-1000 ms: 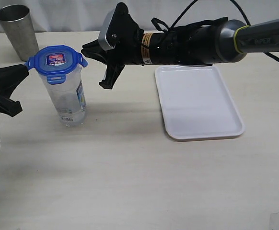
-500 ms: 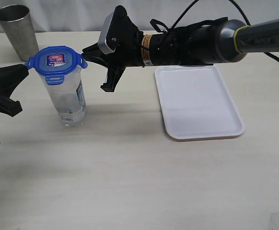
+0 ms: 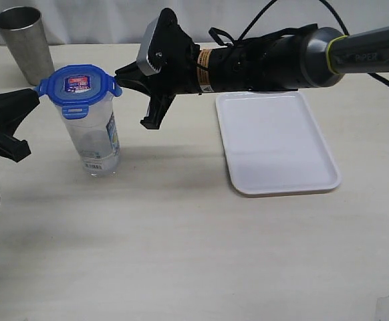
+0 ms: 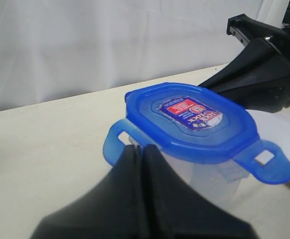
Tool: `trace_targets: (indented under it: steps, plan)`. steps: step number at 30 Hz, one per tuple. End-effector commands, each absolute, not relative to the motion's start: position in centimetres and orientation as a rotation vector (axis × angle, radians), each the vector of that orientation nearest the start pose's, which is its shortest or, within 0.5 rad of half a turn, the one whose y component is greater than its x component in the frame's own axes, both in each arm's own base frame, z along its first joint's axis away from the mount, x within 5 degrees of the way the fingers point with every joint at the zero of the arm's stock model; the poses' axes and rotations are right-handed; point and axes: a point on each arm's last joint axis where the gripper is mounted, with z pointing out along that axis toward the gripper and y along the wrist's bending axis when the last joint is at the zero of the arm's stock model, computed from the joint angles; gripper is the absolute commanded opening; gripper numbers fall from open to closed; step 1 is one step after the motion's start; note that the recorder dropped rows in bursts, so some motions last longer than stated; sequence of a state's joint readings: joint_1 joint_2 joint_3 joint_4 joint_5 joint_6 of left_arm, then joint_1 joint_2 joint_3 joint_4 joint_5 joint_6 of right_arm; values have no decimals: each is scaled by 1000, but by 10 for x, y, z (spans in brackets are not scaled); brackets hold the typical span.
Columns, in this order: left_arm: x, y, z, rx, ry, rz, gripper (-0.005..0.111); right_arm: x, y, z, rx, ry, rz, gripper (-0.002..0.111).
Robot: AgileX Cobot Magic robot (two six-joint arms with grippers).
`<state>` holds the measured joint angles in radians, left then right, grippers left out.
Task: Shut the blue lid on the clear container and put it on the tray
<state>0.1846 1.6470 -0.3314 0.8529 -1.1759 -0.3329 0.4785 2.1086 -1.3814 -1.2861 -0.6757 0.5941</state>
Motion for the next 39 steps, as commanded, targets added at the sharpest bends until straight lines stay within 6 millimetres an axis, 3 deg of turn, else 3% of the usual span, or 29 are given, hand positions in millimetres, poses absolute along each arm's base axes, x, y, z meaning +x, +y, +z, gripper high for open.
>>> trace_targets:
  steps: [1, 14, 24, 39]
  plan:
    - [237, -20, 160, 439, 1684, -497, 0, 381, 261, 182, -1340, 1414, 570, 4]
    - [237, -20, 160, 436, 1684, -496, 0, 376, 259, 193, -1360, 1433, 588, 4]
    - [237, -20, 160, 436, 1684, -496, 0, 380, 257, 190, -1348, 1471, 540, 4]
    - [238, -19, 160, 429, 1678, -496, 0, 378, 258, 191, -1303, 1526, 623, 4]
